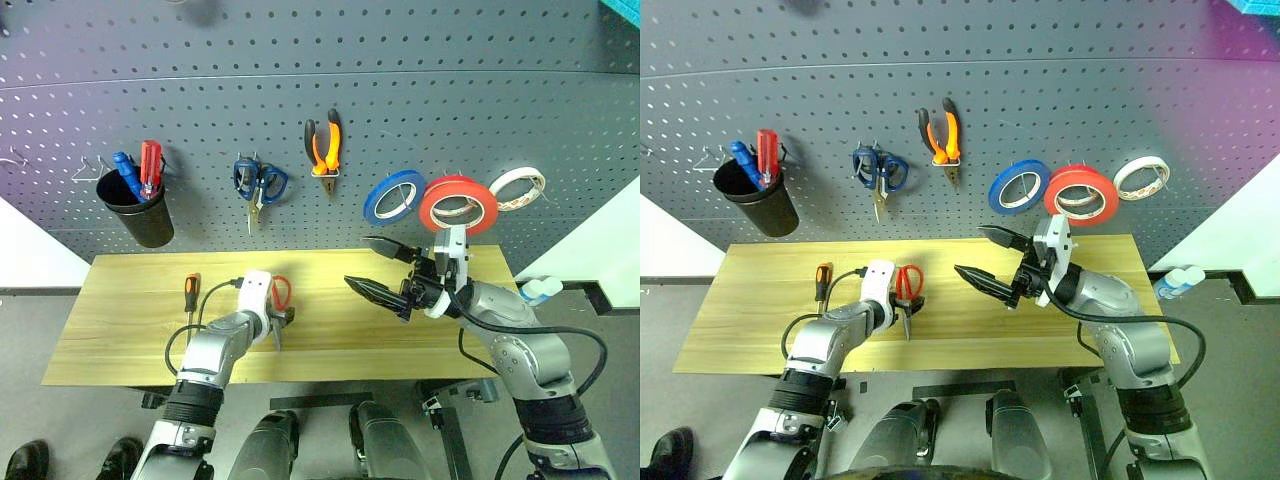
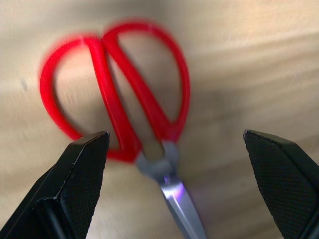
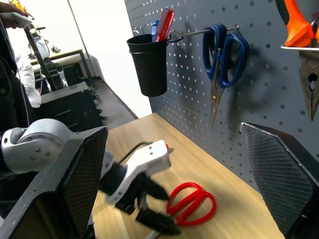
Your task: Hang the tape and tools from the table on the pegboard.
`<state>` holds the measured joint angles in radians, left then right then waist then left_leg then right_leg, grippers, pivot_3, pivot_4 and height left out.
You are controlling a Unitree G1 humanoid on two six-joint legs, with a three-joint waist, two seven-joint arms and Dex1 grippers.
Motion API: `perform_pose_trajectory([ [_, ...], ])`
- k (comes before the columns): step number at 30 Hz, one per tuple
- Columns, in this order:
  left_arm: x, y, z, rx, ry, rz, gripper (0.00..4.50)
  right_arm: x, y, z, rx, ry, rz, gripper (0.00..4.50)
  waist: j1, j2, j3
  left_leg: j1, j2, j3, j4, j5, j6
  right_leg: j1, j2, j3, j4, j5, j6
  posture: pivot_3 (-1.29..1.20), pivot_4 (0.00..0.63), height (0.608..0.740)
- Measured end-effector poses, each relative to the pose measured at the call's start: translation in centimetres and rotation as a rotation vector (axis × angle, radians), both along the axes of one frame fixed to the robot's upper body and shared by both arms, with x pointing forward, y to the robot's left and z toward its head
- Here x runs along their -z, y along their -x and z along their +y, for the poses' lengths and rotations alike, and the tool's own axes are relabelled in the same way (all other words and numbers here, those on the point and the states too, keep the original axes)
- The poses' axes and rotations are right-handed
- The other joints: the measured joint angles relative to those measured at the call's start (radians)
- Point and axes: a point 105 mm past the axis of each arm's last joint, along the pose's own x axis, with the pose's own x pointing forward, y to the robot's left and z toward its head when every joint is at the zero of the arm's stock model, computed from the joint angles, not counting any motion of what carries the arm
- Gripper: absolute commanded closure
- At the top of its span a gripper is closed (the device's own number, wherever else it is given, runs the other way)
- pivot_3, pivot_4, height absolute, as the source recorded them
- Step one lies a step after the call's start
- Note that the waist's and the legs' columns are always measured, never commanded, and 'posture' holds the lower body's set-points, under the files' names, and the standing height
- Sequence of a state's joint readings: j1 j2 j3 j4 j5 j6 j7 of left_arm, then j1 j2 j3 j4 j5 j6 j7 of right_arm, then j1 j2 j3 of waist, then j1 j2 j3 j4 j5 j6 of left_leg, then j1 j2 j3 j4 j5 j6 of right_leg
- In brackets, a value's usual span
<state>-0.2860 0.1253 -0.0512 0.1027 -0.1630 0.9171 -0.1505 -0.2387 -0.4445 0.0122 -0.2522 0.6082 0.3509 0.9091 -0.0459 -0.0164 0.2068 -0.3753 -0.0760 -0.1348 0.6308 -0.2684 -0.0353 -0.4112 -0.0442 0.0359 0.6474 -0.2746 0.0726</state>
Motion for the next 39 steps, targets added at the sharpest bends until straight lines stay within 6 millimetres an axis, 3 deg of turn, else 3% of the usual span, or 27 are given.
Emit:
perform_pose_trajectory([
  [9,-0.1,1.1,0.0,-0.053,-0.041,0.081,0.00,0.2,0.0,-0.3,0.012,0.001,0.005,0.02,0.001,-0.004,0.030,0.000,0.000,0.000,0.000,0.000,0.000,0.000,0.000,0.000,0.000,0.000,0.000,-0.12,0.278,0.740],
  [25,-0.9,-1.4,-0.7,-0.170,-0.032,0.054,0.00,0.6,-0.1,-0.9,0.062,0.005,0.031,0.02,0.000,-0.005,0.047,0.001,0.000,0.001,0.001,0.000,0.000,0.002,0.000,0.000,0.000,0.001,0.002,-0.15,0.306,0.740],
  [38,-0.6,-1.1,-0.6,-0.182,-0.047,0.104,0.00,0.1,-0.6,-1.0,0.090,-0.009,0.014,0.02,-0.004,-0.005,0.049,0.001,0.000,0.001,0.000,0.000,0.000,0.002,0.000,0.000,-0.001,0.000,0.002,-0.14,0.313,0.740],
  [39,-0.6,-1.1,-0.6,-0.183,-0.045,0.108,0.37,0.1,-0.6,-1.0,0.092,-0.009,0.014,0.00,-0.004,-0.005,0.049,0.001,0.000,0.001,0.000,0.000,0.000,0.002,0.000,0.000,-0.001,0.000,0.002,-0.14,0.312,0.740],
])
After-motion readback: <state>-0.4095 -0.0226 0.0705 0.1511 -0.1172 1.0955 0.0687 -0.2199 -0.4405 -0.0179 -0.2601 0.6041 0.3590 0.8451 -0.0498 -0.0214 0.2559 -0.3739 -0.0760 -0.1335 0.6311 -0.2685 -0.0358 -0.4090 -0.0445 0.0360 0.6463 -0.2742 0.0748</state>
